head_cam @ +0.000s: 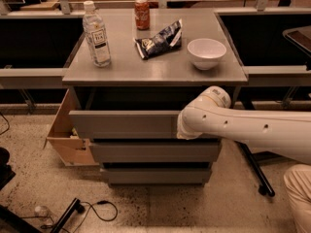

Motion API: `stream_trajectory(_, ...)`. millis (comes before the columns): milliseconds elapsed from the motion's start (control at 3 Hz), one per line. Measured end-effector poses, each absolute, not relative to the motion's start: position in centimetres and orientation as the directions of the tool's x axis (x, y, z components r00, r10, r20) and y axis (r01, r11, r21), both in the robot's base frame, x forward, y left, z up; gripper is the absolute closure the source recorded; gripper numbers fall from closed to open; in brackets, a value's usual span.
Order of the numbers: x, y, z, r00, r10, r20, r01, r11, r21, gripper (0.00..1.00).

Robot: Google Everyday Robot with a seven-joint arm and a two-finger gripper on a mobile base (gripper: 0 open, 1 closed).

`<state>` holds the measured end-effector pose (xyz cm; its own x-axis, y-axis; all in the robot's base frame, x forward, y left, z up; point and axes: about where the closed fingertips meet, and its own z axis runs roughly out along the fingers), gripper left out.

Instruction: Close top drawer

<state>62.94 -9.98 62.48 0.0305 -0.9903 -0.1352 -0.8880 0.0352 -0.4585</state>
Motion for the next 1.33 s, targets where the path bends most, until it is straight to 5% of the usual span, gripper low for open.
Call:
stream_trajectory(1000, 64.02, -9.87, 63.00, 0.025, -0.989, -0.143, -0.881, 0.046, -0.470, 0.15)
stream_trajectory(1333, 64.02, -9.87, 63.00, 0.025, -0.989, -0.143, -0.881, 0.046, -0.470, 0.00)
